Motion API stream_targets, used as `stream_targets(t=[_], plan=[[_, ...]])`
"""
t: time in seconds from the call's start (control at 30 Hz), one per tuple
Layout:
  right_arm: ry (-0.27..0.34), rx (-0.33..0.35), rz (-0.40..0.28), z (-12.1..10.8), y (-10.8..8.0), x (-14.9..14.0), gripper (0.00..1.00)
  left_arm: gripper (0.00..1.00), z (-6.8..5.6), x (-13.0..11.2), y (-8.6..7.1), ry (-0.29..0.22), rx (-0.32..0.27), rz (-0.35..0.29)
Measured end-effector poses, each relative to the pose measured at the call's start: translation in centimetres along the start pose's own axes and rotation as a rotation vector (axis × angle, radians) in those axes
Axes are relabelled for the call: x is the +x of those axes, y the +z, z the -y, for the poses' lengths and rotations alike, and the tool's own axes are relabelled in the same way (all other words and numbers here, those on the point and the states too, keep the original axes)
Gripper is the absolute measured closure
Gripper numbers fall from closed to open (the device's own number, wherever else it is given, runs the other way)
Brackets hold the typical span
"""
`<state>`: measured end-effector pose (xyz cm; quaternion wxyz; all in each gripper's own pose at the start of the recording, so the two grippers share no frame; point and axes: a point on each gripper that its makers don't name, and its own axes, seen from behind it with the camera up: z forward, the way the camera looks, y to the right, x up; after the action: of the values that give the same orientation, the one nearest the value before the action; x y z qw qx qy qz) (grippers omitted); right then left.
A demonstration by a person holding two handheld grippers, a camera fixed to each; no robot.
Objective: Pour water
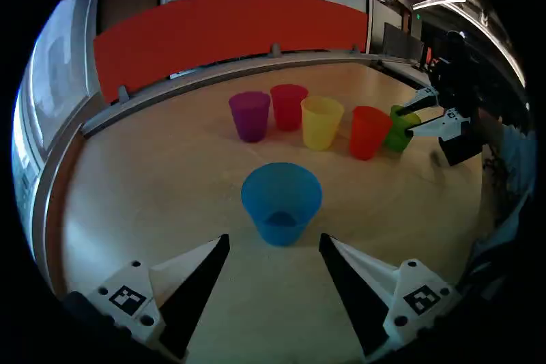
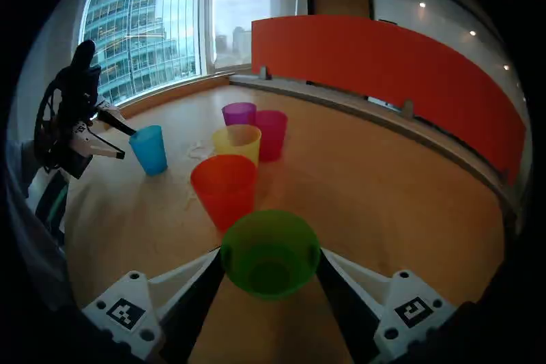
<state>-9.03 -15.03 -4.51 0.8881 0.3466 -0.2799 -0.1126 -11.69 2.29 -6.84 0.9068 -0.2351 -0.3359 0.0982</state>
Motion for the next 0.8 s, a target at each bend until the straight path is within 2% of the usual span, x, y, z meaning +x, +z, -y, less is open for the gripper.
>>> stream_targets(t=[0.13,0.2,0.37,0.63,0.8], plan=[[-0.005,-0.006,0.010,-0.1,0.1,-0.5,0.05,0.02,0.0,-0.1,0.1,0.002,0.003,0.003],[-0.008,-0.012,0.018,-0.2,0.1,-0.9,0.00,0.02,0.0,0.0,0.1,0.002,0.007,0.001],[-0.005,-0.031,0.010,-0.3,-0.4,-1.1,0.00,0.02,0.5,-0.2,-0.1,-0.005,0.021,0.000],[0.017,-0.057,-0.017,-0.9,-2.7,-1.0,0.00,0.02,1.5,-0.4,-0.8,-0.040,0.048,-0.018],[0.021,-0.095,-0.036,-1.6,-4.6,-1.0,0.00,0.01,2.8,-0.2,-1.8,-0.072,0.081,-0.044]])
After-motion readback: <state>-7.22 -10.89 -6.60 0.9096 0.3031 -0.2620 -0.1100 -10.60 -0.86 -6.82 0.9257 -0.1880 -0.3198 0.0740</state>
